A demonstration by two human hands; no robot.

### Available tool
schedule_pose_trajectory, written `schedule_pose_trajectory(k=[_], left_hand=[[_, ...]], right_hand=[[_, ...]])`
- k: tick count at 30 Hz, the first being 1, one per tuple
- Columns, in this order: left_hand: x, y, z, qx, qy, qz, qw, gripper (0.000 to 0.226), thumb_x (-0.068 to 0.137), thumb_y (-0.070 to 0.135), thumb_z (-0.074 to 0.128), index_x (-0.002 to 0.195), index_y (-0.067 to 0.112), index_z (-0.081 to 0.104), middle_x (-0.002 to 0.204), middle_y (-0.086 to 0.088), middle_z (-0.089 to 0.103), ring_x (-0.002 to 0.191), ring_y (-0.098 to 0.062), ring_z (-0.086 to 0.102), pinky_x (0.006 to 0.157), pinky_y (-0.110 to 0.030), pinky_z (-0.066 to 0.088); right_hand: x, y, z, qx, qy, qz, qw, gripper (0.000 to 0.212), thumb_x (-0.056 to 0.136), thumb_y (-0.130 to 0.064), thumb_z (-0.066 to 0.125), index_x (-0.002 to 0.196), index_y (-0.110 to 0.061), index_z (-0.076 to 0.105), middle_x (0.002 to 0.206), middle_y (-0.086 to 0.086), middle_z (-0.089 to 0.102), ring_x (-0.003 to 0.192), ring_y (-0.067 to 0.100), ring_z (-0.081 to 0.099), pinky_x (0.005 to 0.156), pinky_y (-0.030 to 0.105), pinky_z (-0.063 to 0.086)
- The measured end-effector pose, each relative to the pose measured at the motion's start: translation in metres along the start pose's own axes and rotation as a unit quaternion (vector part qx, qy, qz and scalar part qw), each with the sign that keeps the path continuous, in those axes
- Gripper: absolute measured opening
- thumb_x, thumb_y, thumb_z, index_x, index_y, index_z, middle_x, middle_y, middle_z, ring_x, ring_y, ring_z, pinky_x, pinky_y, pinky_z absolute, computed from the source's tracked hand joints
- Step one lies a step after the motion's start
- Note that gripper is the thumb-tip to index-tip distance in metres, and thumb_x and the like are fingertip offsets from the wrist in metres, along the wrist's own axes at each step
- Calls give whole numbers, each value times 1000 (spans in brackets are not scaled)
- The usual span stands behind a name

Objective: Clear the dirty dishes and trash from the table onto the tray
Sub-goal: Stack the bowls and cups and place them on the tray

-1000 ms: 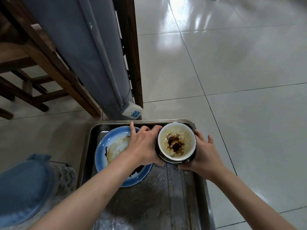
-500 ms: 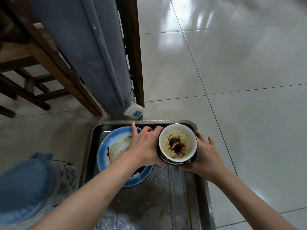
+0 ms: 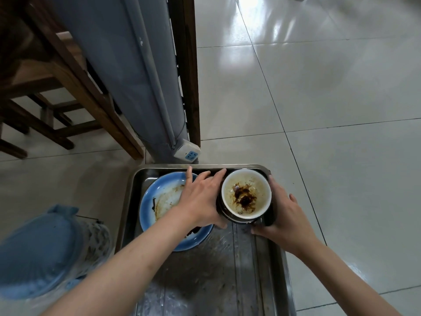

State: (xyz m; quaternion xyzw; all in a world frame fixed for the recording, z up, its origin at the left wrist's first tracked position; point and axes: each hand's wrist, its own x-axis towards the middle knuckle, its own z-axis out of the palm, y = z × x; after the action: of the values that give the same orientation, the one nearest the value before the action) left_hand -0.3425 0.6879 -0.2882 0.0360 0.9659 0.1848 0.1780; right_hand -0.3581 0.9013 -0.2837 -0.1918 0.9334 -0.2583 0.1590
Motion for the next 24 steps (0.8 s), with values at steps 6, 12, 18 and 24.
schedule_pose_trajectory(k=[6, 12, 18, 24], left_hand=[[-27, -1, -23, 31, 16, -31, 999, 128, 55, 62, 76, 149, 25, -3, 153, 2, 25, 143, -20, 11, 110, -51, -10], [-82, 7, -92, 12, 69, -72, 995, 123, 54, 65, 73, 148, 30, 1, 152, 6, 27, 143, -18, 12, 110, -53, -10], [-159, 21, -182, -1, 137, -70, 988, 120, 57, 61, 75, 148, 31, 3, 150, 6, 30, 143, -17, 13, 106, -45, -15], [-259, 19, -246, -1, 177, -106, 979, 116, 59, 61, 76, 147, 35, 6, 152, 9, 28, 143, -14, 11, 107, -44, -17]], right_hand=[[-36, -22, -28, 8, 30, 25, 999, 122, 56, -35, 87, 139, -39, -2, 142, -21, 16, 137, 10, 25, 114, 44, 22], [-67, -69, -81, 26, 47, 43, 998, 117, 58, -31, 88, 149, -20, 15, 151, 0, 30, 136, 21, 32, 112, 48, 27], [-81, -153, -125, 51, 49, -14, 997, 116, 54, -28, 89, 147, -20, 21, 139, -2, 46, 125, 19, 43, 103, 32, 28], [-93, -250, -146, 40, 33, -83, 995, 115, 56, -37, 87, 148, -26, 19, 144, -4, 41, 125, 20, 42, 103, 36, 33]])
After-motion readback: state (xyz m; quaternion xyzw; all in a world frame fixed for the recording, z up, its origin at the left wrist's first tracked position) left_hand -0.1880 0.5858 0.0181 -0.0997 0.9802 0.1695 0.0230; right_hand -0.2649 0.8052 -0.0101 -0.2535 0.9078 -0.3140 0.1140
